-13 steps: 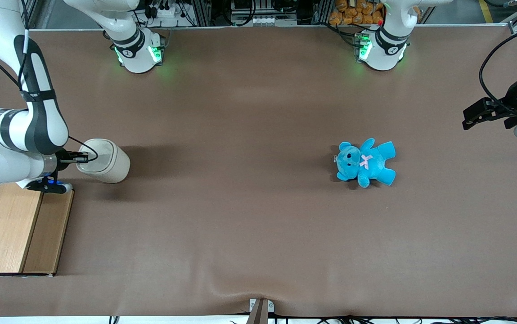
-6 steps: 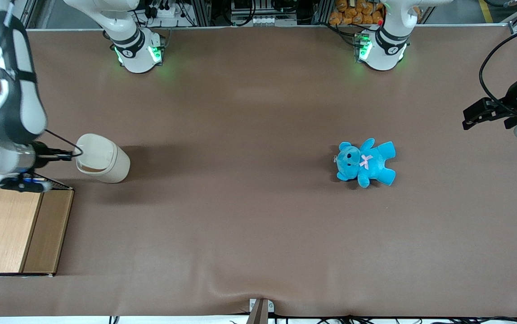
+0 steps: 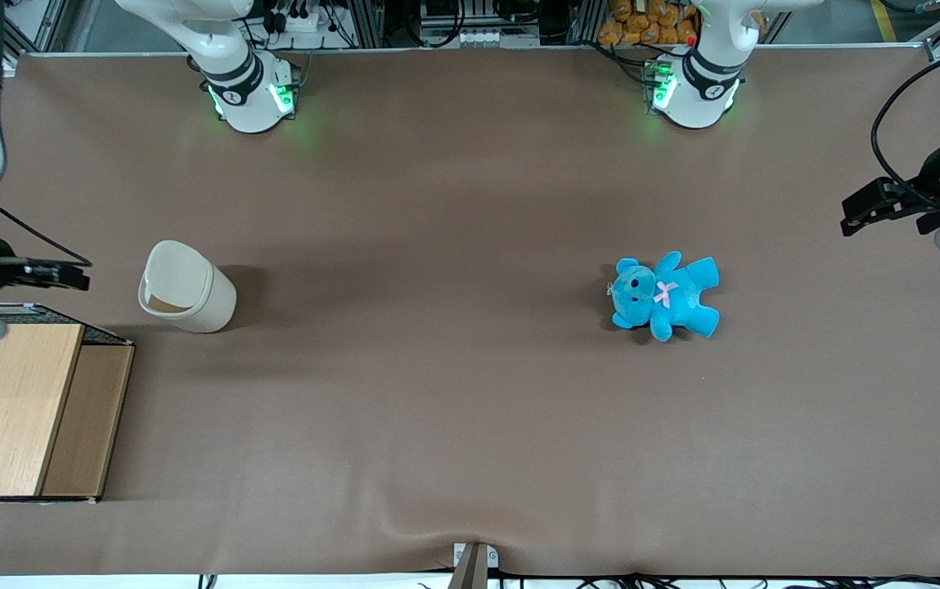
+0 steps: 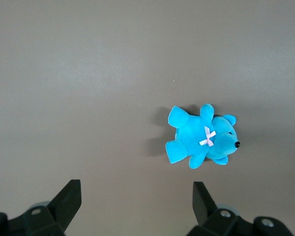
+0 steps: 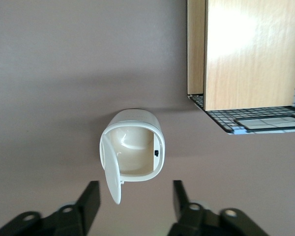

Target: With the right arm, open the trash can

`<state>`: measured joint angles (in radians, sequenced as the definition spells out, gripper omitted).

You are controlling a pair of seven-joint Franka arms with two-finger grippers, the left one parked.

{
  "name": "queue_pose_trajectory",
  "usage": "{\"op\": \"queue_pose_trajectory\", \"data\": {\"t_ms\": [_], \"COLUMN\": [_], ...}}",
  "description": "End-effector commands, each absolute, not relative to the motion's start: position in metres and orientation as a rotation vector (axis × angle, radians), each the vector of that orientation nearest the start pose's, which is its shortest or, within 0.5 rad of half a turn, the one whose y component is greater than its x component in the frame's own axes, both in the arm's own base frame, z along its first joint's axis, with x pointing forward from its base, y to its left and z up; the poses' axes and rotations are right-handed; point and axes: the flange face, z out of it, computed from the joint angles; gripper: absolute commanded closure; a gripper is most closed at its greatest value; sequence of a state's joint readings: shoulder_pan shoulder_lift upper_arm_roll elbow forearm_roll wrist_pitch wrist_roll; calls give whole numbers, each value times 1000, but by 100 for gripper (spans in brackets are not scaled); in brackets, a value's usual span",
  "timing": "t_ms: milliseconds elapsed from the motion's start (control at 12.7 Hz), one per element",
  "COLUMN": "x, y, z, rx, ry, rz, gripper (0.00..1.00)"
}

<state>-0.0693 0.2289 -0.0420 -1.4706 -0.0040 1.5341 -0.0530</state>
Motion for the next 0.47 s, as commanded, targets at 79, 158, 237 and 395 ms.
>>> {"op": "queue_pose_trajectory", "data": {"t_ms": [79, 158, 237, 395], "x": [569, 561, 554, 541], "y": [-62, -61, -59, -58], "z": [600, 611, 617, 632], "rx": [-3140, -3139, -3136, -3133], "ry": [73, 83, 98, 149], "rz": [202, 201, 215, 232], "gripper": [0, 0, 0, 0]}}
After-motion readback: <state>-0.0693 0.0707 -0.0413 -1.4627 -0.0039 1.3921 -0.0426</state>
